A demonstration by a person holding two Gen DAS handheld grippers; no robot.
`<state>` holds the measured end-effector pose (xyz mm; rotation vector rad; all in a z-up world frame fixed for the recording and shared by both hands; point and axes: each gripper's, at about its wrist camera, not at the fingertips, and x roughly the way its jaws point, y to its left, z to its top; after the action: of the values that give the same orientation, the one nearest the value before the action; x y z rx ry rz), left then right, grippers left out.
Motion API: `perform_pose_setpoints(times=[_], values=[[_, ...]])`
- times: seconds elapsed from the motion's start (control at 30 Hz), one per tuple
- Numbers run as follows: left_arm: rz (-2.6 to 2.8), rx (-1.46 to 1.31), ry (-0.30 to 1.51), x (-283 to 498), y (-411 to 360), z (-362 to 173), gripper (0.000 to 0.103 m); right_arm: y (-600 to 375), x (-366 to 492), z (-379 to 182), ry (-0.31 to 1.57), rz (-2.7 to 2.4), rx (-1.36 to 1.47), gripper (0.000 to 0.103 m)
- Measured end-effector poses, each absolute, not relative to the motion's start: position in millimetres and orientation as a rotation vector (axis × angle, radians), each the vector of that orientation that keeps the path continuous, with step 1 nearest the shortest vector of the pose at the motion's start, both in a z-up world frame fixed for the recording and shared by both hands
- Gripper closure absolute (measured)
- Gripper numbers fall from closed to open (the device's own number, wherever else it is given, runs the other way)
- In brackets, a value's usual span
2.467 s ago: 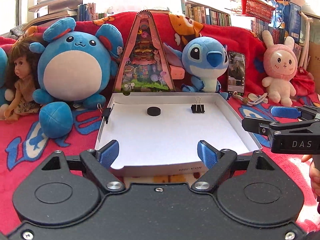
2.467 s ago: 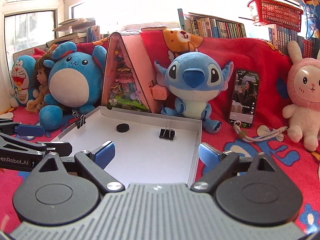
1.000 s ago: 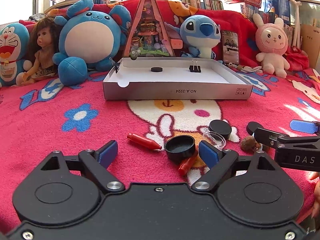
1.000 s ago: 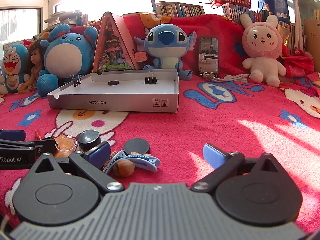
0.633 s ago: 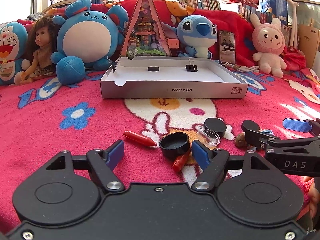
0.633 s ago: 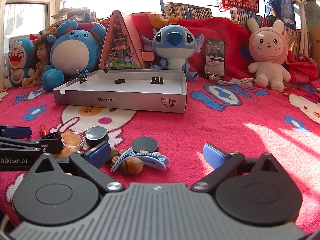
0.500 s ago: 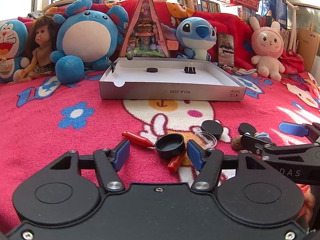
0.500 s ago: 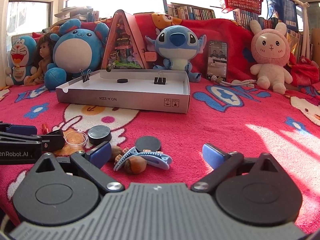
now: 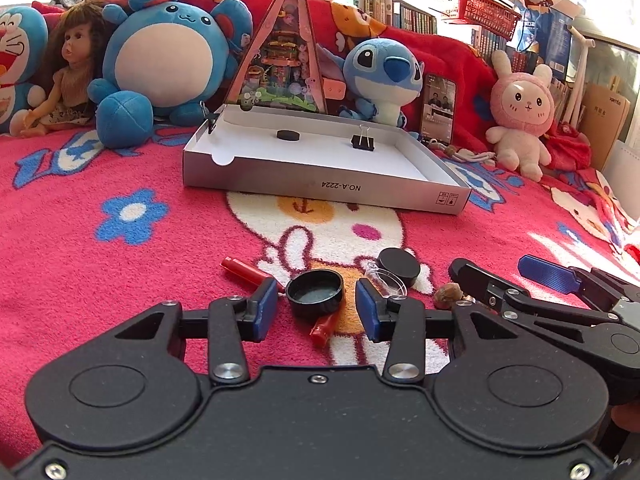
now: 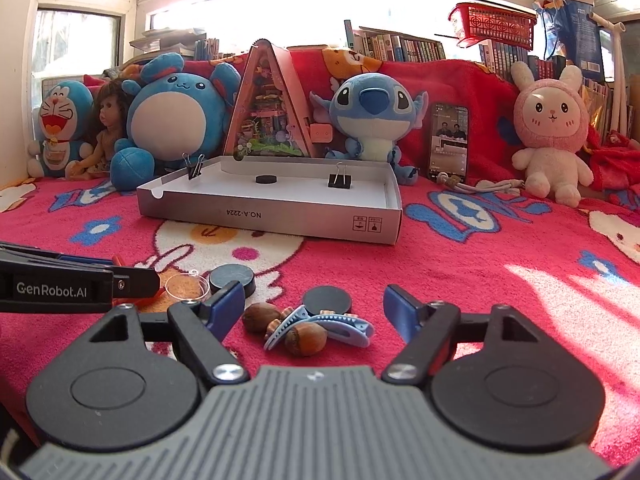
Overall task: Organize rigid objects
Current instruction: 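Close the left tool on the black cup while the right moves toward the blue clip, then close the right tool on the blue hair clip while the left tool holds the black cup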
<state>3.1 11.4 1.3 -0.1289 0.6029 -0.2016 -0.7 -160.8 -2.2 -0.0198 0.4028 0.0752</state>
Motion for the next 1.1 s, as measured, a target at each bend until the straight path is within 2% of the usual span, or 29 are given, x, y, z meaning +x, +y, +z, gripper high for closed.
perform_pose_setpoints(times=[0.13, 0.23, 0.33, 1.03, 1.1], values=[[-0.174, -0.129, 0.6, 5, 12, 0, 0.071, -169, 0, -1, 0.4, 0.011, 0.028, 0.034], [-0.176, -0.13, 0.602, 6, 13, 0, 0.072, -178, 1, -3, 0.409, -0.042, 0.067, 0.046], [-0.173, -0.122, 0.597, 5, 12, 0, 0.072, -185, 2, -7, 0.435, -0.08, 0.08, 0.05], [-0.166, -0.087, 0.586, 2, 7, 3, 0.072, -159, 7, -13, 0.437, 0.016, 0.013, 0.05], [-0.166, -0.086, 0.585, 2, 7, 3, 0.072, -160, 6, -11, 0.431, 0.059, 0.022, 0.045]])
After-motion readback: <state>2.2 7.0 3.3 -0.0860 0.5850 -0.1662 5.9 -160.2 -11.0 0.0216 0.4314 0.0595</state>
